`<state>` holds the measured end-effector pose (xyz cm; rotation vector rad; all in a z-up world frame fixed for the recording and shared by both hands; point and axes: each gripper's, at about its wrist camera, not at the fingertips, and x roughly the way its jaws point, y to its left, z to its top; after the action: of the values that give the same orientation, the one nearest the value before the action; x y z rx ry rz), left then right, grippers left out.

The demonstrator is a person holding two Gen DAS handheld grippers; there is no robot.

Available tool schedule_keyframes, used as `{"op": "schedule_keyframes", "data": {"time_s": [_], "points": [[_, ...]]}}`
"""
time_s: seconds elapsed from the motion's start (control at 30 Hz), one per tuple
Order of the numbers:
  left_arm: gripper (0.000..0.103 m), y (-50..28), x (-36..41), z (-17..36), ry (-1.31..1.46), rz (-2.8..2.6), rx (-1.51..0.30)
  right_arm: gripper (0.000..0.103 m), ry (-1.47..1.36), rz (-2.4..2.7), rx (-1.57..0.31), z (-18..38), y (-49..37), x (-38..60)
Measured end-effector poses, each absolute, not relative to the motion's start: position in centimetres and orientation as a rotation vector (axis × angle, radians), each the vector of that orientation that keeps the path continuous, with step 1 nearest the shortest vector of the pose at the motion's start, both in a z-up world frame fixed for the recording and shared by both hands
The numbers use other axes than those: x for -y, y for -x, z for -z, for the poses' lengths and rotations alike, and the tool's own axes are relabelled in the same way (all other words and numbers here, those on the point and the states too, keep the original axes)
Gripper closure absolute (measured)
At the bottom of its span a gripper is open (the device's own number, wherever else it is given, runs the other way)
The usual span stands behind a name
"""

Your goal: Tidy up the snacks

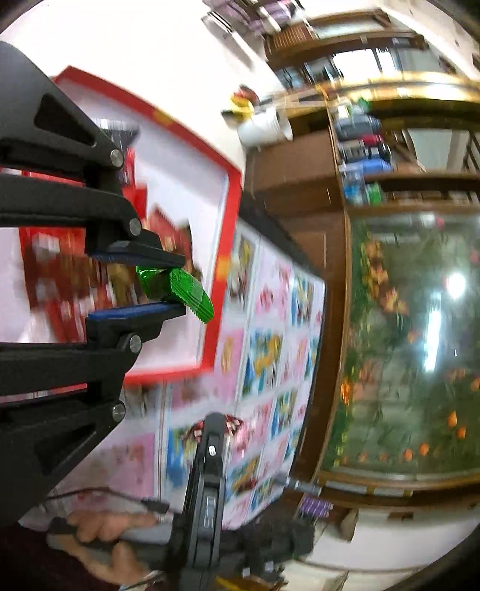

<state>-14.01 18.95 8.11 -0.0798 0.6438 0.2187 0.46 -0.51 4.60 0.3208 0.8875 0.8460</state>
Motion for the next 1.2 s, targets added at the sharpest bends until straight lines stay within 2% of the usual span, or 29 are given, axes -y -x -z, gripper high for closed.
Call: {"op": "schedule_keyframes", "data": {"time_s": [0.17, 0.4, 0.43, 0.47, 0.53, 0.57, 0.6, 0.67, 0.77, 0.93, 1.2], "points": [[0.087, 14.8, -20.9, -7.2, 0.069, -0.293, -0.657, 0.079, -0.328, -0.968, -0.852, -5.1, 2.3, -5.0], [0.086, 15.3, -23.0, -6.1, 0.075, -0.368, -0.678, 0.077, -0.211, -1.037, -0.921, -3.6, 5.0, -11.4], [0.086, 15.4, -23.3, -6.0, 0.08, -0.382, -0.682, 0.073, -0.187, -1.042, -0.926, -3.5, 5.4, -11.9], [0.086, 15.6, -23.6, -5.9, 0.084, -0.399, -0.684, 0.065, -0.166, -1.05, -0.931, -3.4, 5.7, -12.3], [0.081, 15.8, -23.9, -5.8, 0.085, -0.431, -0.683, 0.053, -0.166, -1.061, -0.924, -3.5, 5.9, -12.1], [0.07, 15.8, -24.0, -5.7, 0.083, -0.442, -0.683, 0.048, -0.185, -1.065, -0.908, -3.7, 5.8, -11.6], [0.053, 15.8, -24.1, -5.8, 0.085, -0.452, -0.683, 0.045, -0.204, -1.065, -0.893, -4.0, 5.8, -11.1], [0.043, 16.0, -24.0, -6.0, 0.095, -0.464, -0.662, 0.041, -0.247, -1.059, -0.862, -4.4, 5.3, -9.9], [0.041, 15.9, -23.4, -6.5, 0.073, -0.465, -0.644, 0.04, -0.282, -1.0, -0.811, -5.1, 4.6, -7.9], [0.029, 15.6, -21.5, -7.6, 0.041, -0.438, -0.613, 0.039, -0.382, -0.837, -0.764, -5.6, 0.8, -2.5], [0.028, 13.8, -17.7, -7.5, -0.025, -0.343, -0.633, 0.039, -0.516, -0.436, -0.642, -6.4, -5.3, 12.2]]}}
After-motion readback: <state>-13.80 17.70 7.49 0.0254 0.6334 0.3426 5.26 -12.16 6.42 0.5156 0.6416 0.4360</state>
